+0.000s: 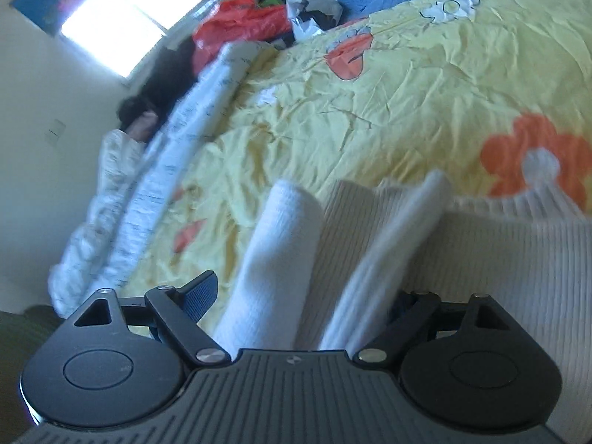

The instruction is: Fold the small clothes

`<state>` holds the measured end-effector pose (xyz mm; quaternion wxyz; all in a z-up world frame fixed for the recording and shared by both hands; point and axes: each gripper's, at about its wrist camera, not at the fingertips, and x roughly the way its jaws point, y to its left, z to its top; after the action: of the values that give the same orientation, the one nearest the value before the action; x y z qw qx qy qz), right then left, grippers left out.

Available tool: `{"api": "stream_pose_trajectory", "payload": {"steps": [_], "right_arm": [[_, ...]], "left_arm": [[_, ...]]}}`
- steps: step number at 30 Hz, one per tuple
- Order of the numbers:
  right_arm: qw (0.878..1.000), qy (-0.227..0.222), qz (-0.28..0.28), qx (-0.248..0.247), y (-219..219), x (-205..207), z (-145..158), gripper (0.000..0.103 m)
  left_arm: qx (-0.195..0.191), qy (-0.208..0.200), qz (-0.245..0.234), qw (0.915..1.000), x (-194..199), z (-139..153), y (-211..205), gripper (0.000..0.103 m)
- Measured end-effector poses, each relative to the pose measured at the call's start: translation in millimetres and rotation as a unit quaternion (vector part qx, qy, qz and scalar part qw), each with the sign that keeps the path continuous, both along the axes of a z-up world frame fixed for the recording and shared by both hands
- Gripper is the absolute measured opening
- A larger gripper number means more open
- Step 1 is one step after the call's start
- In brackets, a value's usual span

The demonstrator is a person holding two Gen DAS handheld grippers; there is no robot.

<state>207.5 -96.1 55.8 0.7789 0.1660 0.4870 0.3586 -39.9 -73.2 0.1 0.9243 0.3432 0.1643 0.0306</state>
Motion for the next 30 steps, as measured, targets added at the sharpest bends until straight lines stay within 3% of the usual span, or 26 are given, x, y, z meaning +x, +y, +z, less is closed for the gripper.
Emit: {"api": "stream_pose_trajectory", "payload": {"steps": [1, 2, 4, 9, 16, 19, 27, 29, 30], "right_arm": [[1.000, -0.011, 0.005, -0.008, 2.7, -0.4, -0.5, 0.046], [0.999, -0.023, 0.019, -0.014, 5.1, 0.3, -0.6, 0.032], [0.998, -0.042, 0.040, -0.013, 1.1, -2.9, 3.1, 0.026], [0.994, -0.083, 0.064, 0.002, -44.9, -4.9, 27.3, 0.026], [0.992, -0.111, 0.052, -0.022, -149.3, -5.2, 53.1, 0.026], [0.993, -0.112, 0.031, -0.025, -188.4, -8.4, 49.8, 0.026], [0.996, -0.078, -0.027, -0.024, -254.7, -14.7, 4.5, 0.026], [0.996, -0.065, -0.051, -0.021, -264.9, -15.0, -8.8, 0.045], [0.996, -0.056, -0.068, -0.015, -271.3, -15.2, -14.4, 0.058]], "left_arm": [[0.008, -0.001, -0.002, 1.0000, -0.4, -1.1, -1.3, 0.029], [0.014, -0.001, -0.002, 0.9999, -0.9, -0.9, -2.6, 0.029], [0.018, -0.005, -0.008, 0.9998, -2.6, 4.4, -4.7, 0.029], [0.029, -0.025, -0.062, 0.9974, -12.5, 22.2, -31.2, 0.030], [0.000, -0.028, -0.156, 0.9874, -17.7, 38.2, -98.8, 0.030], [-0.018, -0.014, -0.188, 0.9819, -17.6, 37.0, -125.0, 0.030], [-0.008, 0.029, -0.227, 0.9735, -11.1, 9.2, -172.7, 0.030], [0.009, 0.034, -0.229, 0.9729, -2.1, -7.0, -171.1, 0.030], [0.023, 0.014, -0.233, 0.9721, -6.1, -14.5, -172.1, 0.030]]}}
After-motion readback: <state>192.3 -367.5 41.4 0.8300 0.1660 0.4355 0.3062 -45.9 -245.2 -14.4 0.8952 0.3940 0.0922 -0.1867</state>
